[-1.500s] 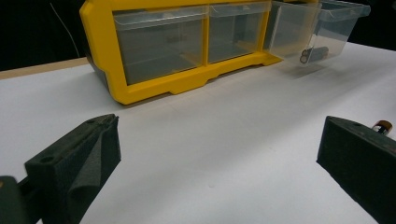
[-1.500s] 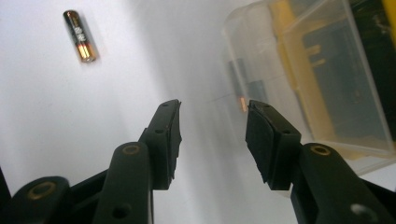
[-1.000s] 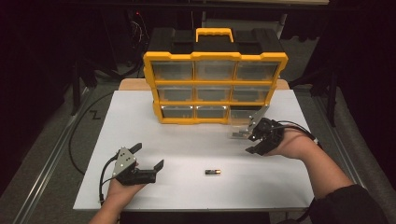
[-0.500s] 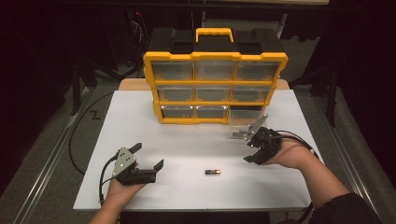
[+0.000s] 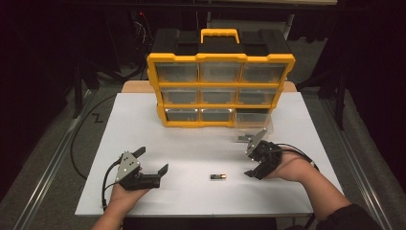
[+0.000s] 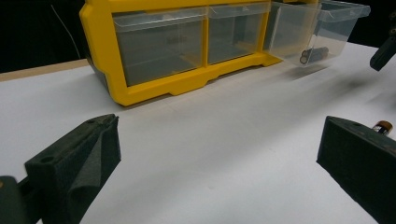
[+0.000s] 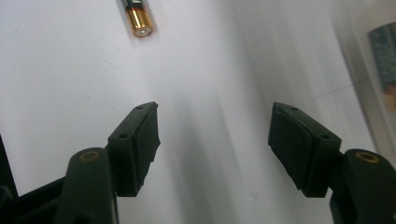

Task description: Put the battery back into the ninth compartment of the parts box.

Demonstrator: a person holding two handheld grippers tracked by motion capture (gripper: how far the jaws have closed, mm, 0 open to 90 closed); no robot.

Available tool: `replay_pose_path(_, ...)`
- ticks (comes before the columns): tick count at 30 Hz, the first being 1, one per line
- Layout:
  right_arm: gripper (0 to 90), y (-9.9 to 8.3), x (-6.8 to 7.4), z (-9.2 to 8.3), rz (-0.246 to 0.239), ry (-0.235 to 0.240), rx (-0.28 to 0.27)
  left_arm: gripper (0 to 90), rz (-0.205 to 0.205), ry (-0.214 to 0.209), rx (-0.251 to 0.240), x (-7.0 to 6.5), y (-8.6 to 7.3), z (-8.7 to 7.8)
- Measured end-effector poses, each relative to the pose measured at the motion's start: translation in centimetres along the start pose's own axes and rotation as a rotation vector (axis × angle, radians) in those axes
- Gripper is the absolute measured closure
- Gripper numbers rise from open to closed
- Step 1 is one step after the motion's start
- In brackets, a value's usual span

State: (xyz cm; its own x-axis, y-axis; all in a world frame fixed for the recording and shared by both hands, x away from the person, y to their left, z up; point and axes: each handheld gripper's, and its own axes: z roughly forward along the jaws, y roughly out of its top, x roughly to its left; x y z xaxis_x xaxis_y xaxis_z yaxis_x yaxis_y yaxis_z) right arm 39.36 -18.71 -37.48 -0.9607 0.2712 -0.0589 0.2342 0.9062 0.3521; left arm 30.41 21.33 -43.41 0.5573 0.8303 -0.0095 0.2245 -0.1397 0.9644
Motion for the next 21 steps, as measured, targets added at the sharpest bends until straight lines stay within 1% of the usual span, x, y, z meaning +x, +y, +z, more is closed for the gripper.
replay_pose_path(5,33.1,0.2,0.5,0.9,-0.014,0.015,-0.013,0.2,-0.005,0.002,-0.005,0.0,0.0,0.0)
replay_pose_path(8,32.4,0.4,0.8,1.3,-0.019,0.019,-0.020,0.2,0.000,-0.001,-0.004,-0.1,0.1,-0.1)
replay_pose_path(15,32.3,1.5,1.5,1.8,-0.051,0.032,-0.037,0.2,-0.001,-0.001,-0.002,0.0,0.0,0.0)
replay_pose_path(21,32.9,2.5,2.2,2.7,-0.073,0.054,-0.044,0.2,-0.002,-0.003,-0.005,-0.1,0.0,0.0)
